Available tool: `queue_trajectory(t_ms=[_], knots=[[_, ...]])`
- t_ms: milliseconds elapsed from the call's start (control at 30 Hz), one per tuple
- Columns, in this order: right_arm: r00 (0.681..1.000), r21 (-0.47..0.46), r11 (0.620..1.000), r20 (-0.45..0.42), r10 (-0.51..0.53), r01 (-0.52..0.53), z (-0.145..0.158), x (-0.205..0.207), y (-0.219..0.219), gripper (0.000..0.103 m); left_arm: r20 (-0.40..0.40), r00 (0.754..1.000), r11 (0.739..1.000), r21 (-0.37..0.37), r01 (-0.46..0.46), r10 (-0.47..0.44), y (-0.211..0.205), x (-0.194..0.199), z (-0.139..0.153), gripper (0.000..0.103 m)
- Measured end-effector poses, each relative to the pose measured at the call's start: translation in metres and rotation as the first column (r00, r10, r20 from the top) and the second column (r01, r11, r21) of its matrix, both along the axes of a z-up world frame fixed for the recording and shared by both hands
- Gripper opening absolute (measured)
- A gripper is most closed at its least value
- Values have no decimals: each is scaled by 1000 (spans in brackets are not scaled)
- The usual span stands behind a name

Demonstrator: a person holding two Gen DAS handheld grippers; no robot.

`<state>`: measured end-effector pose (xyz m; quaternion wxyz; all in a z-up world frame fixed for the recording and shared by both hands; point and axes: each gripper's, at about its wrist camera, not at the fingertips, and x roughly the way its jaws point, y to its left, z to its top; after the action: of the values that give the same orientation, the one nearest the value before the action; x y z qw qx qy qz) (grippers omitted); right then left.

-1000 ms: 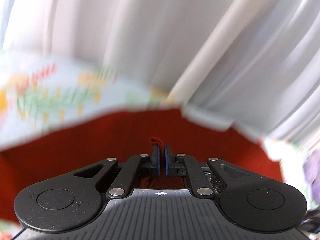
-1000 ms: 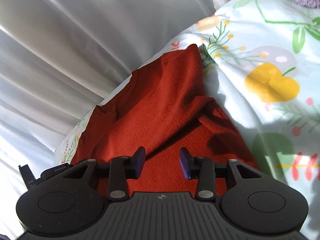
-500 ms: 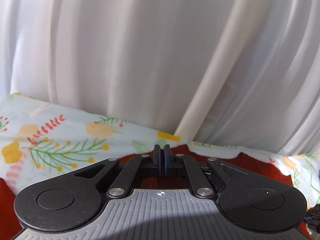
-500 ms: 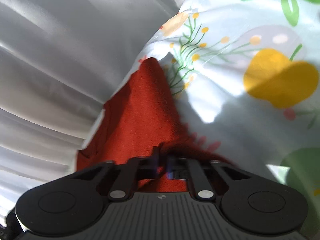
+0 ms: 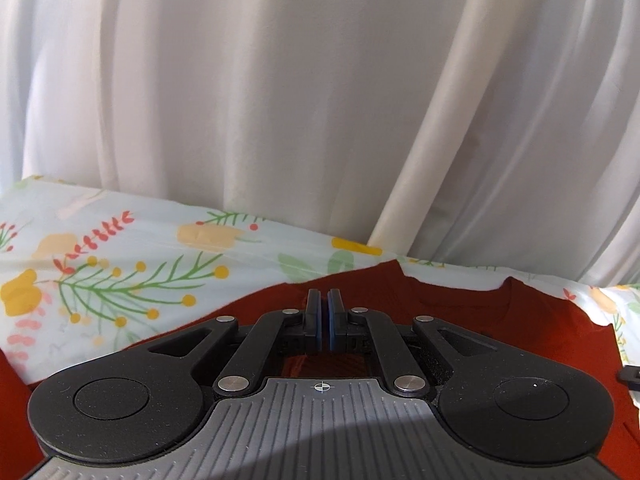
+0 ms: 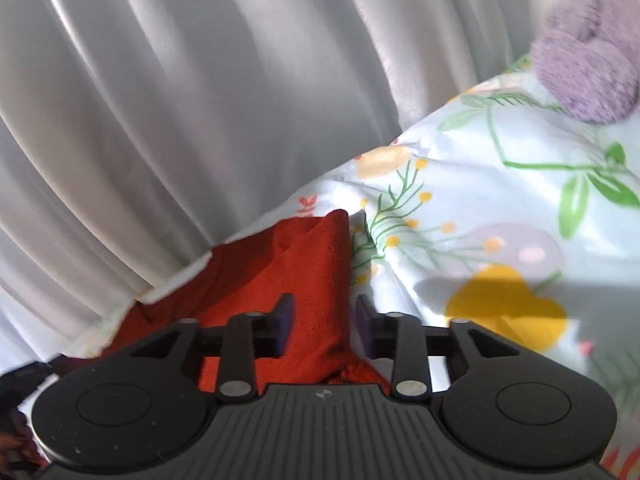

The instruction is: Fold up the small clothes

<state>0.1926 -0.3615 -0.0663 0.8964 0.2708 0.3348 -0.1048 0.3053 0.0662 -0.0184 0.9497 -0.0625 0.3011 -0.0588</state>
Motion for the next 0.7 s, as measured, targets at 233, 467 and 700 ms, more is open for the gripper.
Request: queue_trajectory(t_ms=[233,467,700], knots=[[994,-173,984,-103,30,-48,-17,55,20,7,52,999,1000,23,7,-8,-3,2,2,4],[996,-307,952,-81,-34,7,-29,51,26,7,-25,999,985,167,-32,37,-12,7,-43,1],[996,-437,898,-87,6,-44,-14,39,45,12,-77,995,998,-1,-56,56,13,-16,-31,34]])
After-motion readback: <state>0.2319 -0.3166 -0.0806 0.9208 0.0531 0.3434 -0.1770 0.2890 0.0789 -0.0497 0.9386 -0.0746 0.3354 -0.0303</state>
